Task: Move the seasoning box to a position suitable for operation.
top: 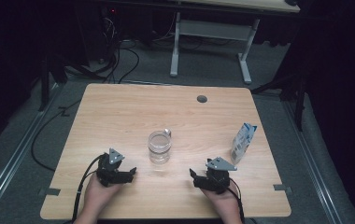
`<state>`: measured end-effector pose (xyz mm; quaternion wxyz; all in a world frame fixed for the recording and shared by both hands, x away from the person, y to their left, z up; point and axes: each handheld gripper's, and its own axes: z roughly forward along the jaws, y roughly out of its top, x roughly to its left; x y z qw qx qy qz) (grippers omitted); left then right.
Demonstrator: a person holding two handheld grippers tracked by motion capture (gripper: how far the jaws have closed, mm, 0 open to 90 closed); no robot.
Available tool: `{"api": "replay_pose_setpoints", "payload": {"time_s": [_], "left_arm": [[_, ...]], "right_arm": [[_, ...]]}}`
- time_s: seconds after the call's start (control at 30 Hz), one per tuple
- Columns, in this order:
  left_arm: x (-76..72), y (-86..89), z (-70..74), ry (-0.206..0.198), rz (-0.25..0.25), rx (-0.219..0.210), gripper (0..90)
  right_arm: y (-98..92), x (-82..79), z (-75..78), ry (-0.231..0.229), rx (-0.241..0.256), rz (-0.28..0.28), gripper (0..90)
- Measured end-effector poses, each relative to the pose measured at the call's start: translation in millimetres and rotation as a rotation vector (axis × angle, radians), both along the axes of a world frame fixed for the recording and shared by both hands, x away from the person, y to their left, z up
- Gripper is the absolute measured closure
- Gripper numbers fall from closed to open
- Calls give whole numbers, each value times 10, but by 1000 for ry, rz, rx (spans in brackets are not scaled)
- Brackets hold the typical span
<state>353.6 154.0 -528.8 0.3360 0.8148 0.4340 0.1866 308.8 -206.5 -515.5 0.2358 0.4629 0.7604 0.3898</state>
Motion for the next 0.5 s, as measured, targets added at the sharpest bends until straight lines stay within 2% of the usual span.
{"api": "replay_pose_setpoints", "payload": {"time_s": [0.03,0.07,0.1,0.13,0.17,0.2,0.27,0.3,0.33,0.5], "left_arm": [[-20,21,16,-3,-2,-19,120],[-20,21,16,-3,-2,-19,119],[-27,39,32,6,-12,-53,105],[-27,39,32,6,-12,-53,95],[-22,57,47,19,-25,-79,79],[-23,65,52,18,-27,-84,71],[-27,71,53,14,-26,-83,66],[-27,76,54,21,-33,-82,59],[-27,75,53,25,-34,-83,57],[-35,60,40,38,-45,-81,56]], "right_arm": [[-2,-15,11,-3,1,0,207],[-12,-34,22,-5,1,-4,219],[-20,-47,26,-11,4,-6,238],[-20,-47,26,-11,4,-6,238],[-55,-84,30,-24,-4,-14,275],[-71,-93,27,-28,-1,-21,290],[-95,-104,22,-30,9,-25,304],[-154,-111,2,-10,38,-39,337],[-170,-111,-5,-1,44,-40,343],[-223,-98,-30,8,32,-49,353]]}}
